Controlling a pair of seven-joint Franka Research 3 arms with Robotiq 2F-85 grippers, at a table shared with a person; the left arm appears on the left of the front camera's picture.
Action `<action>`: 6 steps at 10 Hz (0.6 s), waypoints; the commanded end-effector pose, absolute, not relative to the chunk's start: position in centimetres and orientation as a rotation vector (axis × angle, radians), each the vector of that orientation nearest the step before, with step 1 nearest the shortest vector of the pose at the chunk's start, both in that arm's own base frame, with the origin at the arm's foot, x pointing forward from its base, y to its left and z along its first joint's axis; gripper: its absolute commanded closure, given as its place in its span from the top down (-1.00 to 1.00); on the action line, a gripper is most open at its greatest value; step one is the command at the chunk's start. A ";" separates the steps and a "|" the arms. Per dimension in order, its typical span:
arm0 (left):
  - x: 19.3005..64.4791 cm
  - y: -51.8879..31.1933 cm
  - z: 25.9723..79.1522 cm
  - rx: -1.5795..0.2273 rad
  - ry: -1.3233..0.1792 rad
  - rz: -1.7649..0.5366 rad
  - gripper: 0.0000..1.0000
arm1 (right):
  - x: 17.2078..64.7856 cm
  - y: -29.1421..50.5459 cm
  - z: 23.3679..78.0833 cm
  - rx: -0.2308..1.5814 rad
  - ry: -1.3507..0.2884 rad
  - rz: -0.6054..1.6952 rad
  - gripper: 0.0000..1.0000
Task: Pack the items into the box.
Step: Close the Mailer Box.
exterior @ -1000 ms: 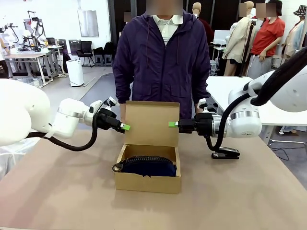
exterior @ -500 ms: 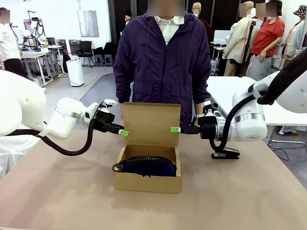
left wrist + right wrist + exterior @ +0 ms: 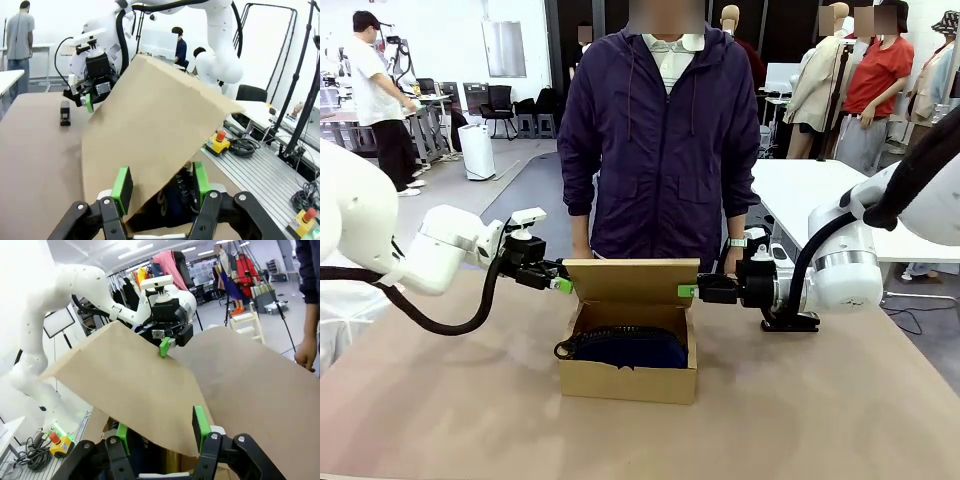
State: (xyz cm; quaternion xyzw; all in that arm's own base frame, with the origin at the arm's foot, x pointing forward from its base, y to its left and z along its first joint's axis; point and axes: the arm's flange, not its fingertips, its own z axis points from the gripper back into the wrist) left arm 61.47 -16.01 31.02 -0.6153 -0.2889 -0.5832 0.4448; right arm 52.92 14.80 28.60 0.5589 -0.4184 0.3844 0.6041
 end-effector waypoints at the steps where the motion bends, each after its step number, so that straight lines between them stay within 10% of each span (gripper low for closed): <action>1: 59.3 -15.4 30.8 -1.524 -0.790 -1.445 0.29 | 50.8 15.0 28.6 1.287 -1.022 0.931 0.25; 6: 58.6 -14.3 28.5 -1.633 -0.731 -1.399 0.29 | 50.1 15.6 26.2 1.373 -0.838 0.960 0.25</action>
